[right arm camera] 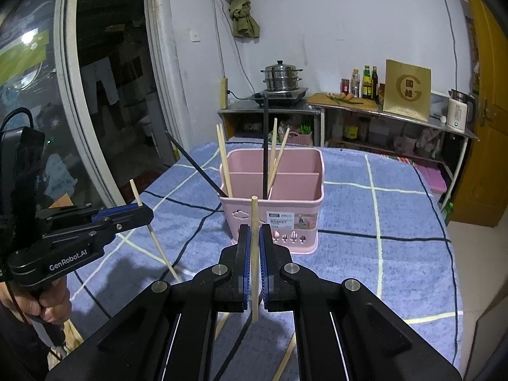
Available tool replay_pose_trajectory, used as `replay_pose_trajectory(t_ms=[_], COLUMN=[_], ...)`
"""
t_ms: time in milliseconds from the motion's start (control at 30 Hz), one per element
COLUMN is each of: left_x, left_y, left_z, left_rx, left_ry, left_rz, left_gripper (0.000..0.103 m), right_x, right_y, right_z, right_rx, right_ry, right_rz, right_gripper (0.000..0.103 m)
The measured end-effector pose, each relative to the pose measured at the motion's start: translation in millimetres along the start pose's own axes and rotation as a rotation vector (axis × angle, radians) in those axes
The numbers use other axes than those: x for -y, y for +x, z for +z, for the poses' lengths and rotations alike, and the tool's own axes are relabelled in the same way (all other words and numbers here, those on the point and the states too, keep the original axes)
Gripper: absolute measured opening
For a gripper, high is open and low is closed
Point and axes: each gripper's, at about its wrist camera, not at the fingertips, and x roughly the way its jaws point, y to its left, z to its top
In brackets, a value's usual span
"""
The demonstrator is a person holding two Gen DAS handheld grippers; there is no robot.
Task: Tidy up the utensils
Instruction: 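Lift both bamboo chopsticks upright and carry them over the pink basket, then lower both chopsticks into the basket and open both tools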
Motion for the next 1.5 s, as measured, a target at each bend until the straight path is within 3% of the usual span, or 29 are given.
replay_pose_trajectory(t_ms=[333, 733, 933, 1167, 1367, 1500], left_x=[3.2, -1.8, -4.3, -11.6, -16.7, -19.7], left_y=[-6.5, -11.6, 0.1, 26.9, 59.7, 76.5], left_z=[40.9, 120.8, 143.4, 147.4, 135.1, 128.6], left_rx=[0.041, 0.163, 0.201, 0.215, 0.166, 0.132], left_ry=[0.005, -0.015, -0.016, -0.011, -0.010, -0.007], left_rz=[-0.029, -0.039, -0.039, -0.025, -0.014, -0.009], left_gripper=[0.006, 0.006, 0.006, 0.006, 0.006, 0.006], right_x=[-3.6, -4.0, -1.5, -0.4, 3.6, 1.4], right_y=[-3.9, -4.8, 2.8, 28.3, 54.3, 55.0], right_z=[21.2, 81.1, 101.2, 104.9, 94.4, 92.5], right_rx=[0.049, 0.197, 0.240, 0.234, 0.185, 0.203], right_ry=[-0.016, -0.001, 0.009, 0.015, 0.017, 0.000], right_rz=[-0.001, 0.010, 0.009, 0.008, 0.006, 0.002], right_gripper=[0.005, 0.005, 0.005, 0.005, 0.005, 0.005])
